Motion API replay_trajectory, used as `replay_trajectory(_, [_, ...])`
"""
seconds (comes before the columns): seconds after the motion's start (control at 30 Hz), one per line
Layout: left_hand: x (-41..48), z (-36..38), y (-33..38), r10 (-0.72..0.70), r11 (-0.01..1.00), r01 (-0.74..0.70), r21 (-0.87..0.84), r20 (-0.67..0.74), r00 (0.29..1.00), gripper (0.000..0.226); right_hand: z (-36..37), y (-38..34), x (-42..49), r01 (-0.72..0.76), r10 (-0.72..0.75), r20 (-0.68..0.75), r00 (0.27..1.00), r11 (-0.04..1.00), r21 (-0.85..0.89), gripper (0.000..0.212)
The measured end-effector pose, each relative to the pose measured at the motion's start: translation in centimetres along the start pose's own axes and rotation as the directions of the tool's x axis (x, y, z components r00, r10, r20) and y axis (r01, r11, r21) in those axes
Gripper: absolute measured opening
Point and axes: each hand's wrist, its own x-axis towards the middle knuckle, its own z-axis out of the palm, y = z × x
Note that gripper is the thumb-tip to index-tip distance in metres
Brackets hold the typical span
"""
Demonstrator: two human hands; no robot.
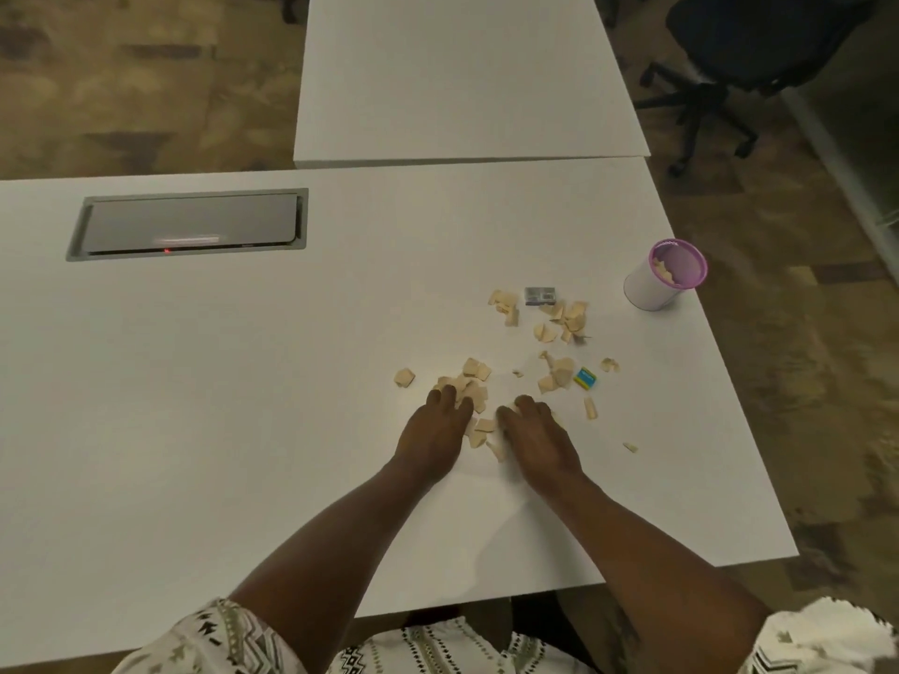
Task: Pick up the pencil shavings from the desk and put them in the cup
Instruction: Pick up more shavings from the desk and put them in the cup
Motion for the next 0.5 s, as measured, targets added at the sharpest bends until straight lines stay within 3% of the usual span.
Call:
replay_trajectory(0.2, [-0.3,-0.2,-0.2,-0.009,0.997,0.006,-0.076,-0.028,1.000,0.030,-0.6,0.3,0.5,-0.009,0.013,-0.052,0.999,0.997,0.079,0.016])
replay_trajectory(0.33, [-0.2,-0.7,-0.3,-0.090,0.977,0.075,-0.199,-0.067,0.994,0.025,-1.0,0.9,1.0,-0.078,0.108,-0.100,0.989,0.959,0.271,0.021])
replay_trajectory(0.4, [0.2,-1.0,-0.1,-0.170,0.937,0.128,-0.325,-0.105,0.980,0.024,-1.5,0.9,1.4,-0.169,0.239,-0.095,0.966,0.870,0.463,0.022])
replay_trajectory(0.5, [0.7,-1.8,0.3,-0.347,0.803,0.235,-0.548,-0.109,0.932,0.034,-2.8,1.1,2.1,-0.306,0.423,0.007,0.906,0.642,0.703,0.021])
